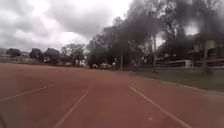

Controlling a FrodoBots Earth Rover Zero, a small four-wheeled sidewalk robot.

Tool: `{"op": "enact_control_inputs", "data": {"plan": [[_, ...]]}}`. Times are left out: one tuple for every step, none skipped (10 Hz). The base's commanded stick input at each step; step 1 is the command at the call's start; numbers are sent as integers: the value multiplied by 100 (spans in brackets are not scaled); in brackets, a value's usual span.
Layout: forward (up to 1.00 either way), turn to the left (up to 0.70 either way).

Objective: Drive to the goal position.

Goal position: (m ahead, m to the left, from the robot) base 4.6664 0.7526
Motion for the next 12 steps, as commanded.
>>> {"op": "enact_control_inputs", "data": {"plan": [[70, 0], [70, 0], [70, 0], [70, 0], [70, 0], [70, 0], [70, 0], [70, 0], [70, 0], [70, 0], [70, 0], [70, 0]]}}
